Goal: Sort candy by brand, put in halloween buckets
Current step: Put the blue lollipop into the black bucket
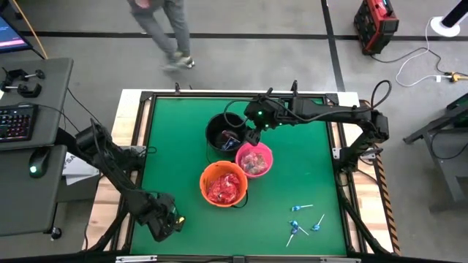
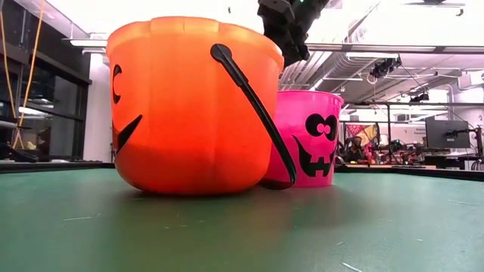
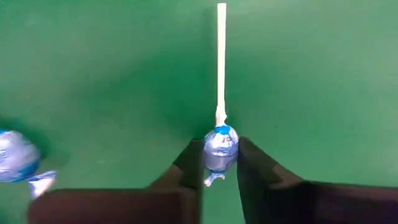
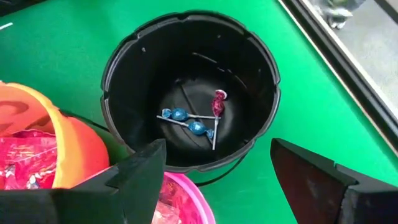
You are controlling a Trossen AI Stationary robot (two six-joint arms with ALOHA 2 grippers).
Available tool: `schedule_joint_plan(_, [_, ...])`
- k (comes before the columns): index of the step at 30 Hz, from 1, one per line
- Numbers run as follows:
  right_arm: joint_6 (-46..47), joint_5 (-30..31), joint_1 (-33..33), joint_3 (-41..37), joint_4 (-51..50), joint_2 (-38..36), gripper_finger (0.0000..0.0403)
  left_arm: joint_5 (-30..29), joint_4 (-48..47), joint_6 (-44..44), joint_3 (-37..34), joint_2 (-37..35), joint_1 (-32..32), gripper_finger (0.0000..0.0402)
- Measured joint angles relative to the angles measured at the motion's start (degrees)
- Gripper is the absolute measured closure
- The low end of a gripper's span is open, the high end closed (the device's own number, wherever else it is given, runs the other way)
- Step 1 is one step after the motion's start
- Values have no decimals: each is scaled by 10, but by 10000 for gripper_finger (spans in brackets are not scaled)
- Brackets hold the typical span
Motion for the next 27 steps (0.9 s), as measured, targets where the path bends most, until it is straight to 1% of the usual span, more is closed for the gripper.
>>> schedule_joint_plan(1, [-3,1,0,0,0,-4,121,-10,-2,9,0,-15,1,370])
schedule_joint_plan(2, [-3,1,0,0,0,-9,121,-25,-12,15,1,-33,1,371])
schedule_joint_plan(4, [0,1,0,0,-2,-22,121,-50,-31,35,1,-70,1,371])
schedule_joint_plan(7, [6,0,0,0,-8,-46,121,-72,-68,77,1,-137,7,359])
schedule_joint_plan(10, [20,0,8,0,-10,-80,121,-126,-101,133,2,-209,22,359])
schedule_joint_plan(12, [27,2,18,0,-8,-106,121,-180,-110,180,2,-254,45,360])
schedule_joint_plan(14, [36,11,33,0,-8,-127,121,-232,-108,241,2,-290,81,360])
schedule_joint_plan(16, [50,35,49,0,-8,-145,121,-257,-101,318,2,-314,132,360])
schedule_joint_plan(20, [83,86,84,0,-9,-170,121,-254,-31,529,2,-326,258,360])
schedule_joint_plan(22, [100,107,100,1,-15,-172,121,-233,39,644,2,-321,325,360])
schedule_joint_plan(24, [122,125,114,1,-27,-171,121,-200,120,745,2,-311,391,360])
schedule_joint_plan(26, [142,143,127,1,-42,-171,121,-174,188,824,2,-301,449,356])
schedule_joint_plan(27, [150,153,132,1,-50,-171,121,-169,216,846,2,-295,474,353])
